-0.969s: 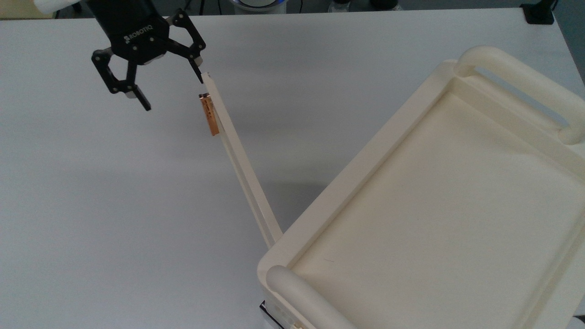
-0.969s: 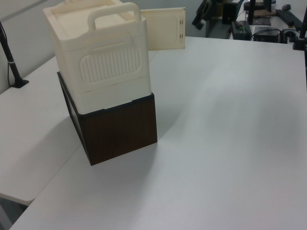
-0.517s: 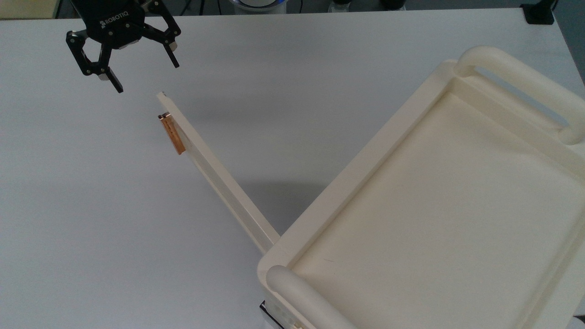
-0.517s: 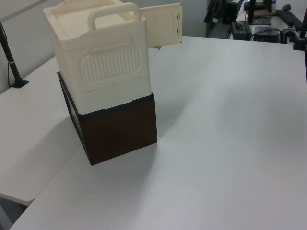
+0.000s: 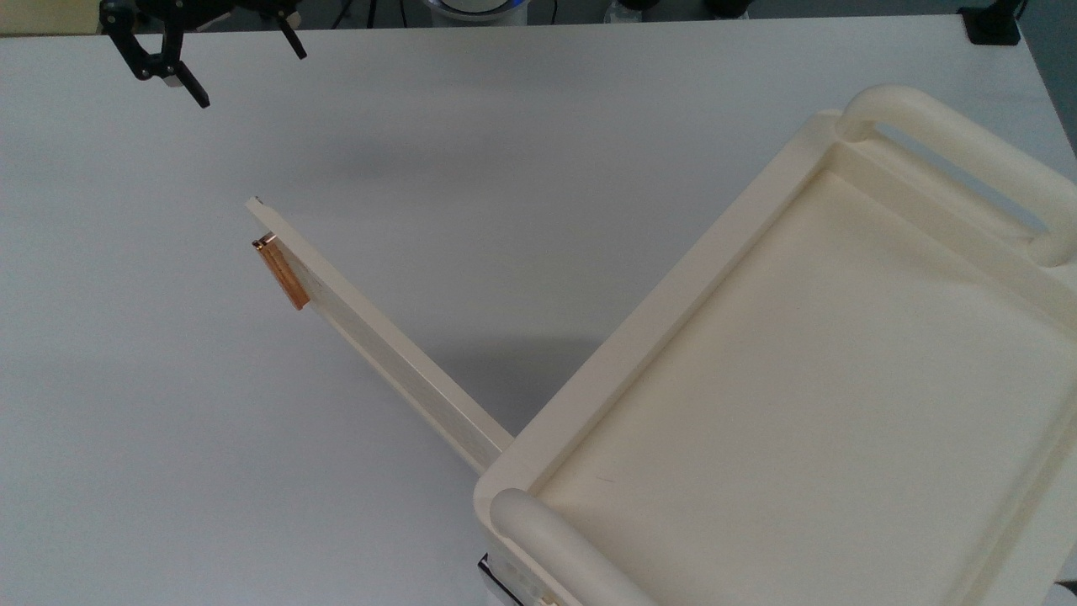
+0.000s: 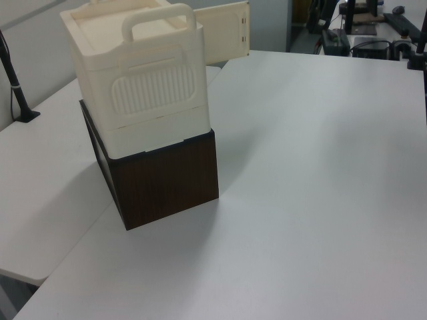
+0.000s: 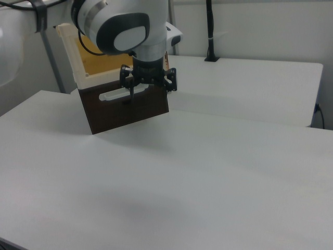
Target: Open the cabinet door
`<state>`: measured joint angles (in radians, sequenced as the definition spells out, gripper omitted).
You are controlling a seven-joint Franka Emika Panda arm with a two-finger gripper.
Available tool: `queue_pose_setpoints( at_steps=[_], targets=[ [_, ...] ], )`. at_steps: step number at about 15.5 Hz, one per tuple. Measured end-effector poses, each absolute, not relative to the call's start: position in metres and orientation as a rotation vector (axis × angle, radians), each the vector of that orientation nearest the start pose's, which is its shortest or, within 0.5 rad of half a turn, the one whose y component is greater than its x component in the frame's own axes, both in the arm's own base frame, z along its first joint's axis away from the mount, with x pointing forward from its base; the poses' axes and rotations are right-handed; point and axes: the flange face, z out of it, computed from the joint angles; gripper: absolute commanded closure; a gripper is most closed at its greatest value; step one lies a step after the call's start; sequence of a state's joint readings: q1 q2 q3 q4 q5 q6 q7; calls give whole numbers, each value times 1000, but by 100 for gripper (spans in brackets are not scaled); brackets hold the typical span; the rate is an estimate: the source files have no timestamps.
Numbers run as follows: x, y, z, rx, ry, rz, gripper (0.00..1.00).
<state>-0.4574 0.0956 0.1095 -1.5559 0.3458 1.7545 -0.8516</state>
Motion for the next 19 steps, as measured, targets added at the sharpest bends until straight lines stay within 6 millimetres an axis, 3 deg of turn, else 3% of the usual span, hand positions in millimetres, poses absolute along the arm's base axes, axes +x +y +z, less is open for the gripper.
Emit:
queue_pose_setpoints(
  at_steps=[5, 13, 19],
  targets=[
    [567, -165, 614, -2866, -489, -359, 0],
    [565, -88, 632, -2940, -185, -218, 0],
    [542, -38, 647, -2940, -160, -55, 0]
  ],
)
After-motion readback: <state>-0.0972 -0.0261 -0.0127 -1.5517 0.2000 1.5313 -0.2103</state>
